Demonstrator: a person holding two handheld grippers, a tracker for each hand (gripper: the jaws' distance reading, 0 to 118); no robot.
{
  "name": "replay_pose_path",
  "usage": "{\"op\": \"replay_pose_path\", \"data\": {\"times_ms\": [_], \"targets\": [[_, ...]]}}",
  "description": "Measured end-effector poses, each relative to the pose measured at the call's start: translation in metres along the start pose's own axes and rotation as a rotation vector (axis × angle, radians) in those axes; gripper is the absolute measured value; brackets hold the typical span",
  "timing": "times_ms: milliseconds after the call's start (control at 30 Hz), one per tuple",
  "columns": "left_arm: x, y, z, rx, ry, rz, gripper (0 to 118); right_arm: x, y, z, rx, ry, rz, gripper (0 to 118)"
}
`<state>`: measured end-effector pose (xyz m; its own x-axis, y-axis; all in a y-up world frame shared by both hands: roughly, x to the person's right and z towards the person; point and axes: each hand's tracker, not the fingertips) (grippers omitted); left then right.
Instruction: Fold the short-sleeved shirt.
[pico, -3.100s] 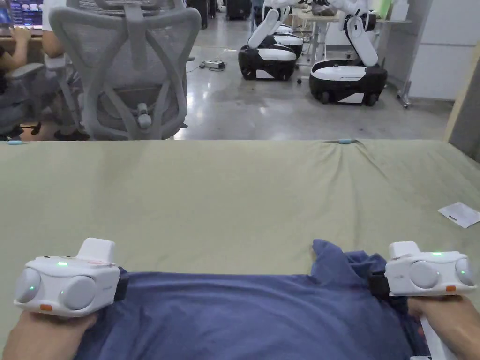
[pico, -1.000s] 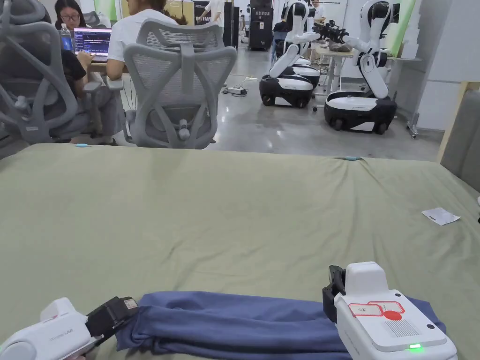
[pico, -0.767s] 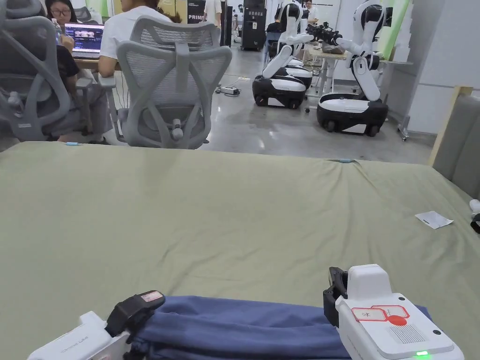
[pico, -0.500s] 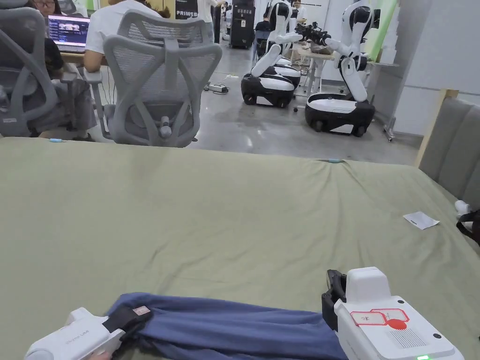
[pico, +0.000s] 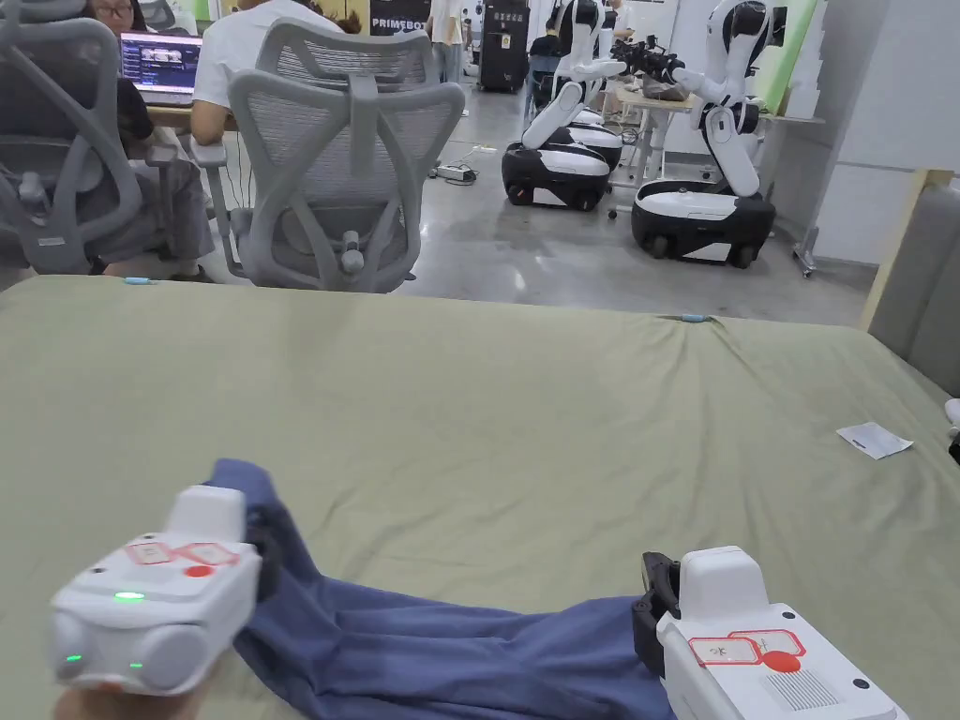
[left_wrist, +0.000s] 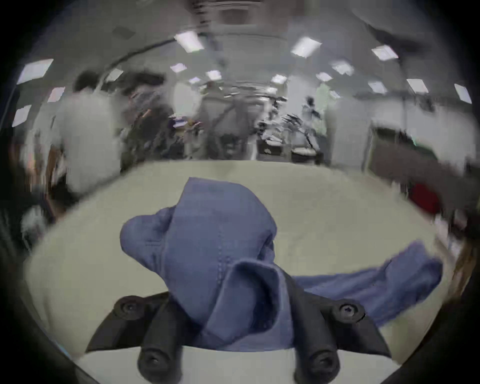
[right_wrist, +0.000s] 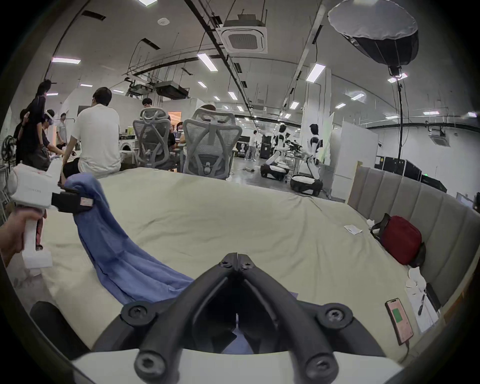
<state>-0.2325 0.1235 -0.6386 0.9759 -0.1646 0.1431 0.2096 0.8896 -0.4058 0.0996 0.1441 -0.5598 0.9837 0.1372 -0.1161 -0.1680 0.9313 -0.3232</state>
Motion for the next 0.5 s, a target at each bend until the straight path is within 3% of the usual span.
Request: {"op": "replay_pose_path", "data": {"times_ms": [133,233,267,367,400,500], "targets": [[0.098,-0.011,-0.024,-0.102,-0.033,-0.301,12,0.007,-0.006,0.009,0.006,-0.001,0.005,0],[0.134,-0.032,-0.05,-0.2,-0.043,-0.348,12,0.019,-0.012,0.016,0.003,-0.006,-0.005,0],[0.136,-0.036,-0.057,-0.225,-0.05,-0.32,18,0.025,-0.014,0.018,0.0,-0.011,-0.016,0],[0.123,-0.023,-0.049,-0.188,-0.166,-0.118,94,0.035,-0.015,0.024,0.004,-0.019,-0.021,0],[0.113,-0.013,-0.041,-0.154,-0.22,-0.022,107,0.038,-0.015,0.026,0.008,-0.021,-0.022,0],[0.076,0.021,-0.015,-0.125,-0.327,0.289,99,0.045,-0.014,0.026,0.017,-0.021,-0.04,0]]}}
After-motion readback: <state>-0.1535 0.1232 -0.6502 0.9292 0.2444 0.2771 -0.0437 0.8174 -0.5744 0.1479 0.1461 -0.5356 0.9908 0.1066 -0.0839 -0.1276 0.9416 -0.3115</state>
